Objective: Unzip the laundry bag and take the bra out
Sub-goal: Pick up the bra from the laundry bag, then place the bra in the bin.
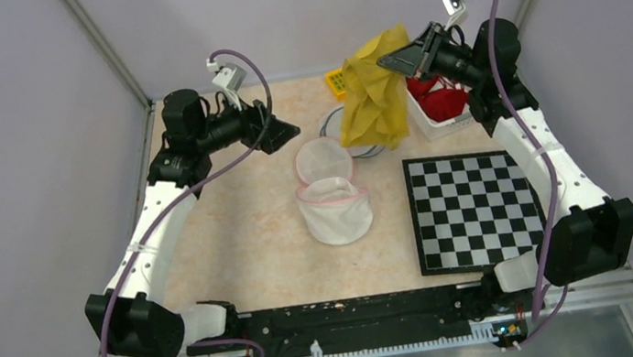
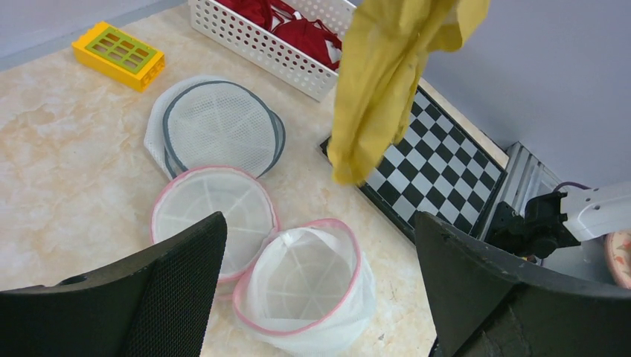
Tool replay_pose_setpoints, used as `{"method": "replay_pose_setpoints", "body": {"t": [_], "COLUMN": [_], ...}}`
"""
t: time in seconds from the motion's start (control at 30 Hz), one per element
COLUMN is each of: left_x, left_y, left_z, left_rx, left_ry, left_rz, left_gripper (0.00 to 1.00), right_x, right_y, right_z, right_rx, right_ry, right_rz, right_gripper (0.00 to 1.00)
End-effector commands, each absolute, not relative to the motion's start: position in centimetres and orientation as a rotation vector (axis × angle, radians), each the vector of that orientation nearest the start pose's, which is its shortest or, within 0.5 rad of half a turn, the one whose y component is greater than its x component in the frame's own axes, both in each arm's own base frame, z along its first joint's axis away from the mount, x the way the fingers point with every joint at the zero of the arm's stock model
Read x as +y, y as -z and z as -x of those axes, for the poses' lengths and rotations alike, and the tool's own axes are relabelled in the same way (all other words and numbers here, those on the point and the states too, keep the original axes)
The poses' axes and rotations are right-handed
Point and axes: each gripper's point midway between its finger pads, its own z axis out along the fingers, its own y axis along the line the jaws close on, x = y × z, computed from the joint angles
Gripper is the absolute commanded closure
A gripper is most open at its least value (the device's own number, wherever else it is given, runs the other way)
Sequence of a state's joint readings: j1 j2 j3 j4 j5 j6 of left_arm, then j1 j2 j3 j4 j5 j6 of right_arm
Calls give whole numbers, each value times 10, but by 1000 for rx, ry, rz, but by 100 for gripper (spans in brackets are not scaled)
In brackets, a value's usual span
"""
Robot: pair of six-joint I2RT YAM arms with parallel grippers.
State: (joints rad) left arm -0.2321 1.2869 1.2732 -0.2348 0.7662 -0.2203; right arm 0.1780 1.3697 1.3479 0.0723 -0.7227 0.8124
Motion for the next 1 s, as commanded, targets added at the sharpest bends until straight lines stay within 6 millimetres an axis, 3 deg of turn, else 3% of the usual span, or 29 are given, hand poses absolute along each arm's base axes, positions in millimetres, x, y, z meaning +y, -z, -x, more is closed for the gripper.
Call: {"method": "replay_pose_setpoints", "body": {"t": [0.0, 0.17, 0.37, 0.57, 0.8, 0.97], "left_x": [-210, -219, -236, -272, -316, -328], "left_y": [-345, -361, -393, -413, -398, -387], "left_z": [-317, -310, -325, -338, -324, -342], "left_rx": [1712, 1602, 1489, 1341, 1220, 1260], "left_ry": [1006, 1051, 1039, 758, 596, 492], "left_rz": [-648, -757, -889, -1014, -1164, -1127], "left_gripper": [1, 1, 1, 1, 1, 1], "right_x": [191, 194, 197, 203, 214, 219], "right_y": [-421, -429, -433, -429, -432, -433], "right_z": [-391, -388, -376, -360, -338, -327], "right_rx": [1623, 1554, 1532, 1544, 1545, 1544], "right_ry": [-1292, -1371, -1392, -1479, -1552, -1582], "right_rz": [41, 107, 178, 167, 177, 182], "right_gripper": [100, 100, 100, 100, 100, 100]}}
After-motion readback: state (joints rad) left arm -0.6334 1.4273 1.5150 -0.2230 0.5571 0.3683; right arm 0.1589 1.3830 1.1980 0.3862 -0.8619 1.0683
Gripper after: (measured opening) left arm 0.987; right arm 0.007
